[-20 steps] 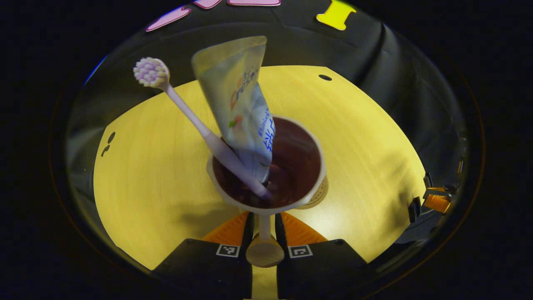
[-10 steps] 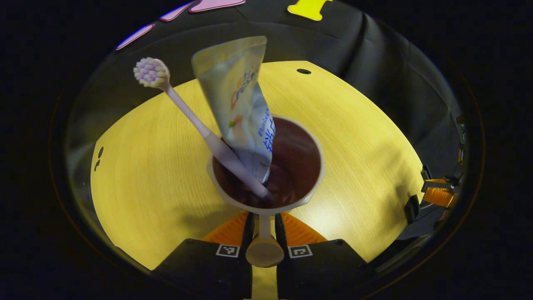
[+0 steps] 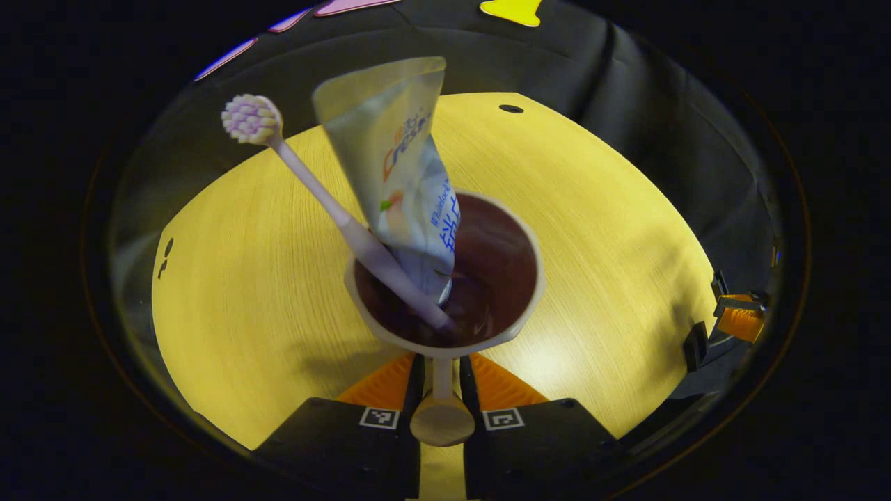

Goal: Put the toothbrush and toothpaste on the desktop into the cup, then pick up the cup and place it on the coaster on the desktop.

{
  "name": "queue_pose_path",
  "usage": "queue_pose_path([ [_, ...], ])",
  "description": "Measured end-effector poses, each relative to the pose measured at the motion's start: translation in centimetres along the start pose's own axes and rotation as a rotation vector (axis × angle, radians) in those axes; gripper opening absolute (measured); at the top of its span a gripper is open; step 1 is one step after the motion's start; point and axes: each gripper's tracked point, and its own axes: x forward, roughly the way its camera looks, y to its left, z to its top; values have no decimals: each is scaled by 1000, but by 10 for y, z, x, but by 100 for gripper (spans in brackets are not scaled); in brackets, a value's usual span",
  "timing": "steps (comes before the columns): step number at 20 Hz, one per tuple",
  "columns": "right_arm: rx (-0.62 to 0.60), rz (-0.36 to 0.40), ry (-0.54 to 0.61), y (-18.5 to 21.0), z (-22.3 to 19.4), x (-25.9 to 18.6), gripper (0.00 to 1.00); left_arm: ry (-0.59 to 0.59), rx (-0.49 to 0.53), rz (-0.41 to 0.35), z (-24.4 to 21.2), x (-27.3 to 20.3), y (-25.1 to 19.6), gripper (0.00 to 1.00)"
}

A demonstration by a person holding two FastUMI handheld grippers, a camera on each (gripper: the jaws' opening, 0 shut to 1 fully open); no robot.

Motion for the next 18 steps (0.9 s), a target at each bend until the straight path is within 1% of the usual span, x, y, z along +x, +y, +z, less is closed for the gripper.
queue_pose_path([
  [3,-14,2,3,6,1,2,42,-15,8,1,0,-2,-2,31],
  [4,-16,2,2,8,2,2,42,-26,16,6,1,-4,-1,37],
  [5,-17,1,1,11,2,2,42,-38,22,7,2,-8,-1,33],
  [6,-19,0,1,13,1,2,42,-56,26,13,5,-11,0,37],
  [7,-21,0,1,16,1,2,42,-70,28,13,7,-15,0,35],
  [8,-24,0,1,20,0,1,42,-76,26,11,7,-20,0,39],
  [9,-27,1,-2,24,0,1,42,-83,22,10,7,-24,1,49],
  [10,-31,3,-4,29,1,1,42,-89,21,11,7,-29,2,52],
  [11,-35,3,-8,33,2,1,42,-98,21,18,6,-34,5,58],
  [12,-38,4,-11,37,3,1,42,-106,22,16,5,-41,6,60],
  [13,-40,3,-15,41,4,1,42,-111,21,14,5,-45,6,69],
  [14,-38,1,-16,46,5,1,42,-116,19,16,4,-50,8,61],
  [15,-33,0,-18,51,7,1,42,-122,19,18,2,-55,11,70],
  [16,-33,-5,-22,56,9,1,42,-128,12,23,1,-61,14,71],
  [17,-38,-13,-23,60,12,1,42,-133,0,21,-1,-68,16,76],
  [18,-49,-25,-22,65,12,1,24,-130,-16,11,-4,-76,18,77],
])
